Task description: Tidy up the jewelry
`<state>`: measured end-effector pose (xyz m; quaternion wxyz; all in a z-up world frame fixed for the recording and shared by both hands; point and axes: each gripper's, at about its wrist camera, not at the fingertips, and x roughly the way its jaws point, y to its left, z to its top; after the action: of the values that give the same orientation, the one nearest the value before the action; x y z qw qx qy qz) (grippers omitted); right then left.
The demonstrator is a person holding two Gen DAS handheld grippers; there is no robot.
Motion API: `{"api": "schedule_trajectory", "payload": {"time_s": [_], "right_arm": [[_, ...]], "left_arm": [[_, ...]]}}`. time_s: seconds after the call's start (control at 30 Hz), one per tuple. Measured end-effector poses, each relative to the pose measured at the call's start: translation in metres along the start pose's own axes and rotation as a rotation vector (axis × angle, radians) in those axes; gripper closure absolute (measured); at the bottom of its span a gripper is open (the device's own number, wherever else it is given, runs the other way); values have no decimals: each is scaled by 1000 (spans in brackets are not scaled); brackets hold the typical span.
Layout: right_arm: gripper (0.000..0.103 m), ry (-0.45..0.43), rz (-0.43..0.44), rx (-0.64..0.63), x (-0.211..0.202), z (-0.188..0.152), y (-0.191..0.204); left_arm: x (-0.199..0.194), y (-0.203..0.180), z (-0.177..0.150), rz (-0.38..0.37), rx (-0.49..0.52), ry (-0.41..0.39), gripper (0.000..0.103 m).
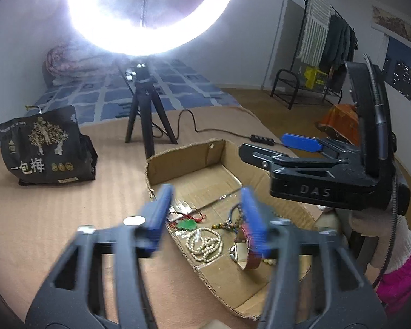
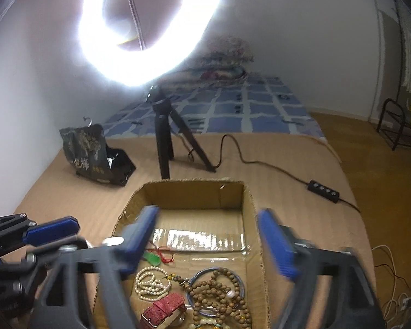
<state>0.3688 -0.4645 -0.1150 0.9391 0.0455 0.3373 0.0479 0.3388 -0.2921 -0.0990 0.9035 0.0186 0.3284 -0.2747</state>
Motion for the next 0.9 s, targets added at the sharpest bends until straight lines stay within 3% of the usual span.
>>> {"api": "schedule_trajectory", "payload": {"time_s": [0.13,0.9], "right_arm": [[0,-3,-11,7,-3,3,1],[0,-32,-35,4,-34,9,13]], "left_arm": [[-2,2,2,-1,-8,-1,33],[-35,-3,7,22,15,-28,32]]}}
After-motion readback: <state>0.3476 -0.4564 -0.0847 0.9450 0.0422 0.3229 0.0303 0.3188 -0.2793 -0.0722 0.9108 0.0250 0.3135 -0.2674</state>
